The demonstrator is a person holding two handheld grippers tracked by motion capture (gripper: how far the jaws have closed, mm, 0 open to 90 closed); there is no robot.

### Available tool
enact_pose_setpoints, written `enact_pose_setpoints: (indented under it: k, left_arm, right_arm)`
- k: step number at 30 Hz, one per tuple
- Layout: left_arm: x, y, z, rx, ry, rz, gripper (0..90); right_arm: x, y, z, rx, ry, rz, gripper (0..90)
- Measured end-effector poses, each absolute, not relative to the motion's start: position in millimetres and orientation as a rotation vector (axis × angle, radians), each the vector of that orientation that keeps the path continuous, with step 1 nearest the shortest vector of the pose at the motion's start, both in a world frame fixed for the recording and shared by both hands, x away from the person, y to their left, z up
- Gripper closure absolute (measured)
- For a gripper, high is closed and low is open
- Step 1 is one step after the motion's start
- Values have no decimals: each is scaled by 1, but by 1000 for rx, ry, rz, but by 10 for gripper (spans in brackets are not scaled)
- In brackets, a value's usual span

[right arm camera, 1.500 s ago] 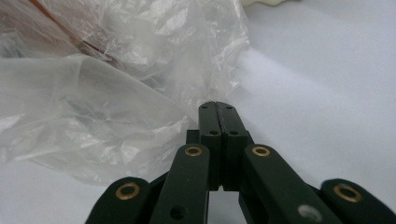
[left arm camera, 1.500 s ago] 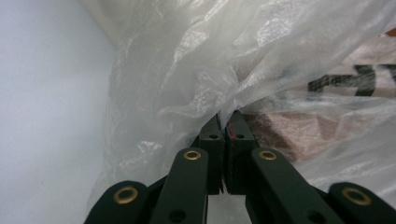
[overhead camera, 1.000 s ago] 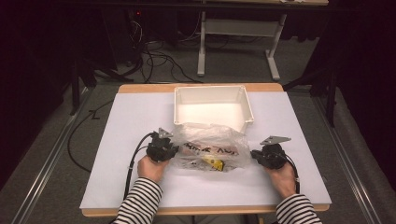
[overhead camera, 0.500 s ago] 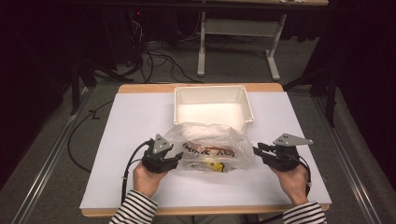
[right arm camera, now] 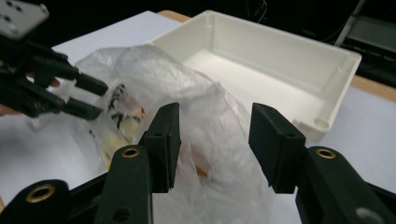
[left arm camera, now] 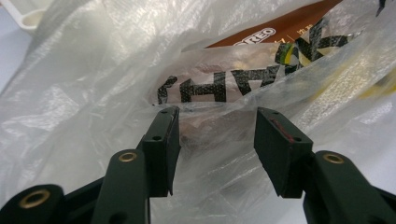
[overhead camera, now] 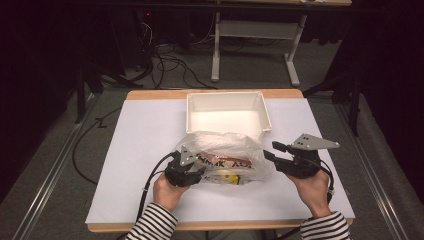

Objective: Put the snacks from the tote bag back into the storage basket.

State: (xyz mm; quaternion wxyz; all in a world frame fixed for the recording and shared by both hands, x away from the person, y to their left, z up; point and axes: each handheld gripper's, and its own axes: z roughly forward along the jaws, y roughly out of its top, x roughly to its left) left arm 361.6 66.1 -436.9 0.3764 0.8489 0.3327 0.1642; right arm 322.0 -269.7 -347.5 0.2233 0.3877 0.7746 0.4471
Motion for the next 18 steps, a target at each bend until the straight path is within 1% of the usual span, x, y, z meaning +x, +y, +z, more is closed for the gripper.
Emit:
enact_pose_setpoints:
  k: [3, 4, 5, 6, 10, 11, 12, 13, 14, 15, 16, 18]
  left_arm:
    - [361, 65, -438, 2177, 852, 433, 519]
    - [362, 65, -438, 2179, 853, 432, 519]
    - [362, 65, -438, 2182, 855, 431, 529]
    - [363, 65, -438, 2184, 859, 430, 529]
    - [364, 66, -440, 2193, 866, 434, 563]
    - [364, 68, -441, 2193, 870, 432, 595]
    - [364, 68, -441, 2193, 870, 432, 617]
    - [364, 69, -442, 2196, 871, 428, 639]
    - [364, 70, -443, 2199, 873, 424, 639]
    - [365, 71, -445, 2205, 875, 419, 663]
    - [365, 72, -446, 2211, 879, 414, 687]
    - [365, 75, -448, 2217, 886, 403, 741]
  right_arm:
    - [330, -255, -336, 1037, 2165, 1247, 495]
    - [330, -255, -336, 1037, 2165, 1247, 495]
    - [335, -246, -336, 1034, 2191, 1241, 462]
    - [335, -246, -336, 1034, 2191, 1241, 462]
    - [348, -230, -350, 1054, 2265, 1173, 419]
    - [356, -225, -361, 1092, 2307, 1128, 408]
    - [356, -225, -361, 1092, 2307, 1128, 408]
    - [363, -223, -374, 1122, 2330, 1083, 415]
    - [363, -223, -374, 1122, 2330, 1083, 415]
    - [366, -224, -381, 1135, 2343, 1071, 426]
    - [369, -224, -387, 1151, 2350, 1056, 462]
    - [373, -227, -396, 1169, 2371, 1031, 582]
